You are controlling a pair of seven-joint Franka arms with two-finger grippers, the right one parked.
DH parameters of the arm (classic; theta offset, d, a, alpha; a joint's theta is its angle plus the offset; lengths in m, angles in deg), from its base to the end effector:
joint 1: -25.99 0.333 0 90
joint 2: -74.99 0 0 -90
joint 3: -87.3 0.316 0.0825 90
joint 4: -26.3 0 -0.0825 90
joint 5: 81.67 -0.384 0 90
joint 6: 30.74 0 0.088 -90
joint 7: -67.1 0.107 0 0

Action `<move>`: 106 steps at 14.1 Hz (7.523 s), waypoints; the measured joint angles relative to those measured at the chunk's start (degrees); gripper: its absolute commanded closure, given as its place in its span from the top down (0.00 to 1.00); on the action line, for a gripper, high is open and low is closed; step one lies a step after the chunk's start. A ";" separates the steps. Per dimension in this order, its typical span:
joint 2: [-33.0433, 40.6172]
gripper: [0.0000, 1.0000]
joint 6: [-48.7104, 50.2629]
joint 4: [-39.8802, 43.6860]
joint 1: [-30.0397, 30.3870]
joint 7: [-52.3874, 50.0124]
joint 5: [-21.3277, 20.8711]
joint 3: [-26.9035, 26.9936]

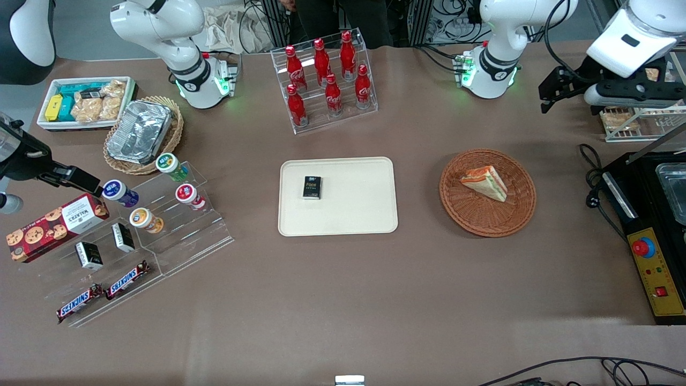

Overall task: Place sandwich from basket to tray
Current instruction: 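Move the left gripper above the wicker basket holding the sandwich, then lower the open left gripper onto the wrapped sandwich in the basket, then close the left gripper on the sandwich and lift it from the basket, then carry the sandwich with the left gripper over the white tray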

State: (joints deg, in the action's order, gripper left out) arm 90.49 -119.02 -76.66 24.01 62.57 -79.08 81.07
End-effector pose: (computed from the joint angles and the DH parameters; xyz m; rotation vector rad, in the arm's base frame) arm 0.4585 -0.0787 0.6524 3.1226 -0.0970 0.0171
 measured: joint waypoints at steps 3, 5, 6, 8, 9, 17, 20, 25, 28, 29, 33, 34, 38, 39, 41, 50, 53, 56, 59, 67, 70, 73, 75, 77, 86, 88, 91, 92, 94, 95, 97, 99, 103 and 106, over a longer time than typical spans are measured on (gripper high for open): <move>-0.15 1.00 0.13 -0.19 0.04 -5.18 0.00 0.72; -0.59 1.00 0.10 -0.30 -0.04 -11.56 0.00 0.52; -0.93 1.00 0.07 -0.35 -0.15 -14.57 0.00 0.42; -1.82 1.00 -0.02 -0.47 -0.28 -19.74 0.00 0.19; -2.29 1.00 -0.28 -0.66 -0.35 -22.31 0.00 0.15; -3.19 1.00 -8.83 -10.55 -1.03 -44.15 -0.06 -1.25; -3.15 1.00 -13.48 -16.56 -1.09 -49.29 -0.09 -1.24; -4.02 1.00 -24.33 -26.55 -1.15 -59.13 -0.14 -1.22; -5.16 1.00 -33.59 -33.77 -1.55 -63.42 -0.15 -1.23; -5.66 1.00 -36.08 -35.45 -1.64 -65.13 -0.15 -1.23; -8.93 1.00 -41.21 -37.02 -2.54 -68.08 -0.18 -1.25; -9.83 1.00 -42.48 -37.04 -2.72 -68.27 -0.20 -1.24; -13.88 1.00 -46.72 -37.28 -3.41 -68.53 -2.15 -1.24; -14.81 1.00 -48.12 -37.59 -3.52 -68.72 -2.56 -1.23; -16.17 1.00 -50.14 -38.29 -3.60 -68.76 -2.67 -1.22; -18.43 0.24 -57.59 -42.93 -3.61 -69.56 -2.76 -1.16; -19.04 0.00 -58.36 -43.50 -3.63 -70.83 -3.37 -1.14; -19.08 0.00 -58.71 -43.40 -3.66 -71.07 -4.58 -1.14; -17.99 0.00 -58.61 -42.39 -3.67 -70.87 -5.45 -1.13; -12.22 0.00 -27.75 -20.75 -3.89 -59.90 -4.16 -3.43; -11.70 0.00 -22.60 -13.84 -3.94 -51.60 -0.90 -4.64; -11.58 0.00 -21.74 -12.59 -4.11 -47.80 -0.50 -9.41; -11.86 0.00 -22.53 -12.58 -4.40 -47.66 -0.50 -13.39; -12.42 0.00 -24.53 -12.59 -5.10 -47.41 -0.63 -16.65; -18.75 0.00 -31.30 -13.28 -16.17 -46.49 -6.63 -18.16; -21.08 0.00 -33.85 -14.22 -16.92 -46.46 -7.67 -18.15; -26.27 0.00 -42.73 -18.26 -18.21 -46.45 -12.66 -18.15; -28.48 0.00 -45.37 -19.14 -18.64 -46.45 -13.91 -18.15; -32.72 0.00 -49.68 -19.64 -19.00 -46.45 -16.13 -18.15; -34.52 0.00 -51.43 -19.62 -19.08 -46.45 -16.83 -18.11; -37.17 0.00 -54.08 -19.53 -20.20 -46.46 -17.47 -17.53; -38.65 0.00 -55.63 -19.41 -22.55 -46.62 -18.11 -15.52; -39.60 1.00 -57.04 -19.12 -24.46 -47.14 -18.45 -13.72; -39.61 1.00 -57.11 -18.86 -26.27 -52.57 -22.13 -11.89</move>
State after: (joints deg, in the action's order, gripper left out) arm 50.89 -176.13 -95.53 -2.26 10.00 -101.22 69.18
